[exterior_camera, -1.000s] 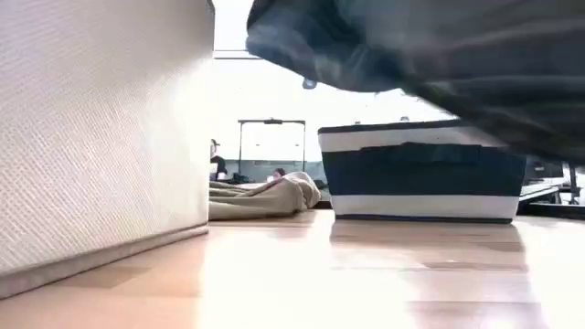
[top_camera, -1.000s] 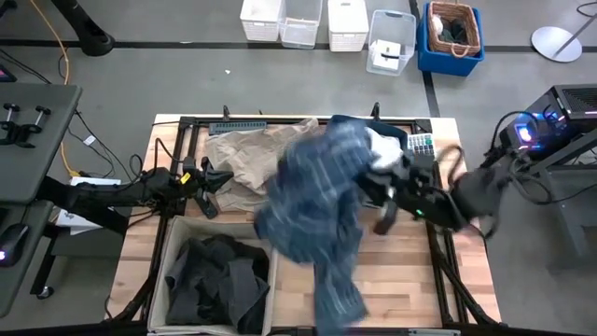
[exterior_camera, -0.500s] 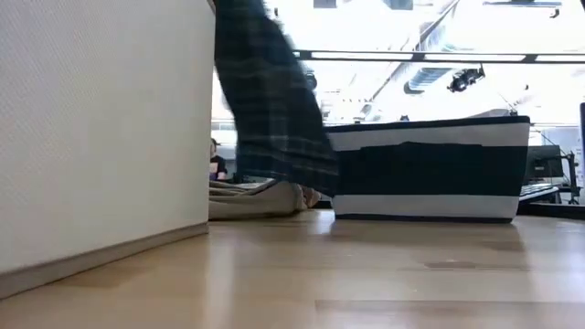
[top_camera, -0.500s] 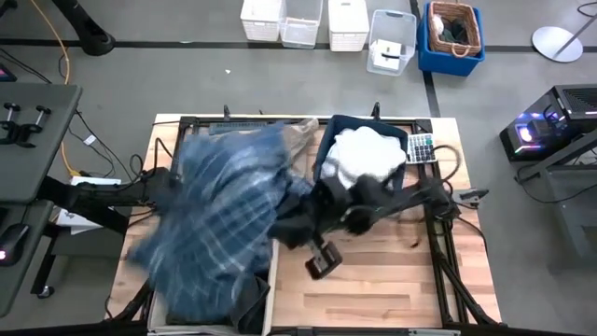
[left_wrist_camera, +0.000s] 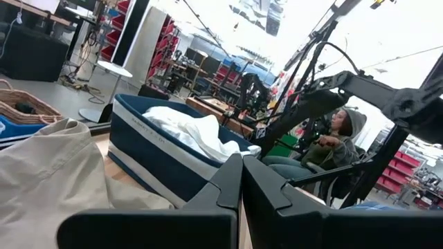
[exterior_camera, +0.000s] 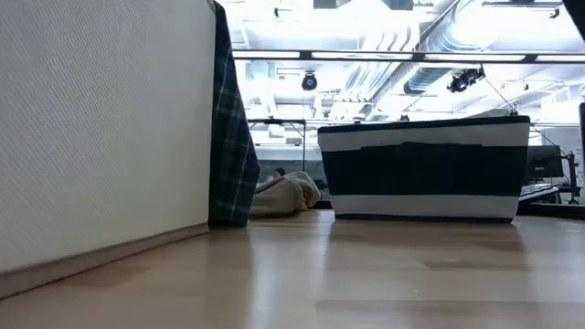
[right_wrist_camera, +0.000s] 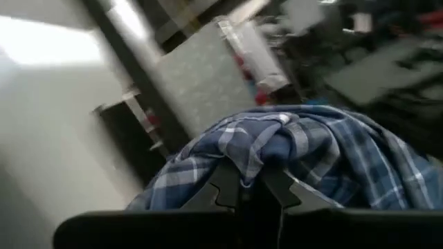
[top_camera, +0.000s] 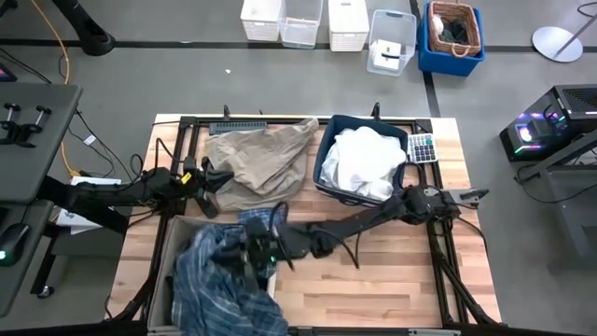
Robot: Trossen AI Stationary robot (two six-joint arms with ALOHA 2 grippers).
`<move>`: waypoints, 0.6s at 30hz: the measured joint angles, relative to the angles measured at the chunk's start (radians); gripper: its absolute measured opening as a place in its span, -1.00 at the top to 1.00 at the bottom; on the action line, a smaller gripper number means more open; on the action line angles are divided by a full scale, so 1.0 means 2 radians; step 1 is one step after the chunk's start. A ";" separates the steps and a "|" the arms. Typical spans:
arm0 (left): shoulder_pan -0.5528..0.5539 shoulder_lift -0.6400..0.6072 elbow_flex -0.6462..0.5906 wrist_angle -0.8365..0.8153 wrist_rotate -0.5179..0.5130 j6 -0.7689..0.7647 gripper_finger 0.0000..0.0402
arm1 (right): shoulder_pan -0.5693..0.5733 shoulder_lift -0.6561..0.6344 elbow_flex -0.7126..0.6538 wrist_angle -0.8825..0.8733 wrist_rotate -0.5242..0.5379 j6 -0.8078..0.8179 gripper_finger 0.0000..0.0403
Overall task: Sort clothes
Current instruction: Put the blue checkered polo shirt into the white laundry bin
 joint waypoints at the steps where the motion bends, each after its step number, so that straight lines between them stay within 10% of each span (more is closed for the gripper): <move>1: 0.000 0.000 0.000 0.000 0.000 0.000 1.00 | -0.005 0.004 0.001 0.000 0.000 0.015 0.96; 8: 0.000 0.000 0.000 -0.001 -0.001 0.000 1.00 | -0.019 0.003 0.007 -0.237 0.022 0.083 0.96; 18: 0.000 0.000 0.000 -0.007 -0.001 0.000 1.00 | -0.017 0.001 0.008 -0.415 -0.112 0.010 0.64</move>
